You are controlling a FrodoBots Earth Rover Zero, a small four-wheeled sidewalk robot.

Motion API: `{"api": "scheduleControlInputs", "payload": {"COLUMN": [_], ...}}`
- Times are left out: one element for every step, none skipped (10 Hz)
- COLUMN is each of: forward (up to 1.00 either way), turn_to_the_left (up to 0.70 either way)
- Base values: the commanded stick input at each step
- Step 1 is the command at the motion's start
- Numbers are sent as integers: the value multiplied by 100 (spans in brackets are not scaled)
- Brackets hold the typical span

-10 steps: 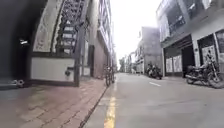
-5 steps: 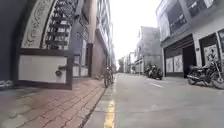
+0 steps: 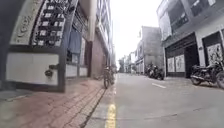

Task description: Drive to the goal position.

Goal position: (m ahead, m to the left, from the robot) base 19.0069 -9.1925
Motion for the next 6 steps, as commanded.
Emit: {"api": "scheduleControlInputs", "payload": {"forward": [50,50,50,50,50,50], "turn_to_the_left": [0,0,0,-4,-48,-50]}}
